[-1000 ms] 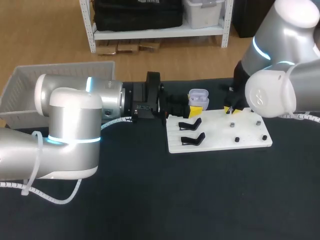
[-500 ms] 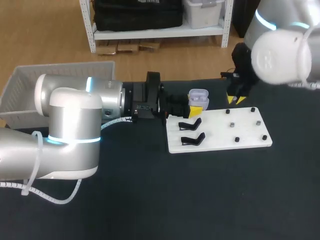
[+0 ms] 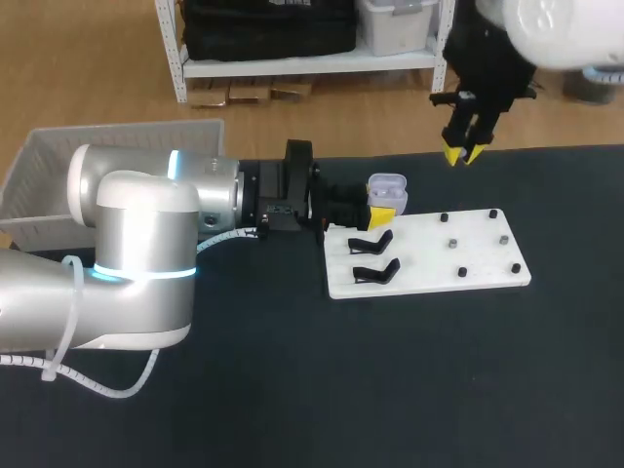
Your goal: Pick up each earbud case from the left stands, insert the matching earbuds, close the lid, and place the case in the box.
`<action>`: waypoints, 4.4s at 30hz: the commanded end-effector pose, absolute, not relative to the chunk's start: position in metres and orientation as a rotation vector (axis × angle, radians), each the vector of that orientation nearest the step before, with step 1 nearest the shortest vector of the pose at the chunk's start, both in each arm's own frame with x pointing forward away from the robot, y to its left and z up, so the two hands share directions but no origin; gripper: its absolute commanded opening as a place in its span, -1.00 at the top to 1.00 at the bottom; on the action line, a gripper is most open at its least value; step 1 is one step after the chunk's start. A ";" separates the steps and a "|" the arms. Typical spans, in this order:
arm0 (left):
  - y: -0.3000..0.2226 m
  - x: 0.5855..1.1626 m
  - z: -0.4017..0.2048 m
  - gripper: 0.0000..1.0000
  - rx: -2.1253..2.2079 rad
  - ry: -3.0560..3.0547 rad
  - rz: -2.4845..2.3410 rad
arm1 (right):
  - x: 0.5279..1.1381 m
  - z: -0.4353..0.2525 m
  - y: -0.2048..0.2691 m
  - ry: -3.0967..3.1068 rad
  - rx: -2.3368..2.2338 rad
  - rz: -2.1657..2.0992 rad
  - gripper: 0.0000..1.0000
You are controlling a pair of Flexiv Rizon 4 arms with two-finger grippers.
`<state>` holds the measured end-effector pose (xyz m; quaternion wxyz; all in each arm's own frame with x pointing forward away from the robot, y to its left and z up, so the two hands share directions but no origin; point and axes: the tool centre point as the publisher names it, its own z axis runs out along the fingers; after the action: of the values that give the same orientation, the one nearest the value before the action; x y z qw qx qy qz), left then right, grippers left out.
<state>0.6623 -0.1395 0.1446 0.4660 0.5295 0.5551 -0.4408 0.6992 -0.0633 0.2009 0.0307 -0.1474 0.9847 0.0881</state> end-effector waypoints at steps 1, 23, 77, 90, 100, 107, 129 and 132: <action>-0.139 0.662 0.143 1.00 1.293 1.357 -1.080 | 0.682 0.234 -0.056 3.006 -0.422 0.283 1.00; -0.139 0.662 0.143 1.00 1.293 1.357 -1.080 | 0.654 0.243 -0.023 2.939 -0.606 0.142 1.00; -0.139 0.662 0.143 1.00 1.293 1.357 -1.080 | 0.648 0.198 0.032 2.853 -0.967 0.173 1.00; -0.139 0.662 0.143 1.00 1.293 1.357 -1.080 | 0.650 0.192 0.034 2.862 -0.963 0.181 1.00; -0.139 0.662 0.143 1.00 1.293 1.357 -1.080 | 0.651 0.186 0.035 2.872 -0.975 0.149 1.00; -0.139 0.662 0.143 1.00 1.293 1.357 -1.080 | 0.650 0.187 0.036 2.868 -0.984 0.140 0.51; -0.139 0.662 0.143 1.00 1.293 1.357 -1.080 | 0.649 0.190 0.037 2.869 -0.975 0.113 0.29; -0.139 0.662 0.143 1.00 1.293 1.357 -1.080 | 0.649 0.190 0.037 2.872 -0.975 0.110 0.29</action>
<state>0.6629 -0.1398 0.1439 0.4657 0.5295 0.5551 -0.4411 0.6477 0.0369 0.1902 0.0546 -0.3211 0.9447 0.0369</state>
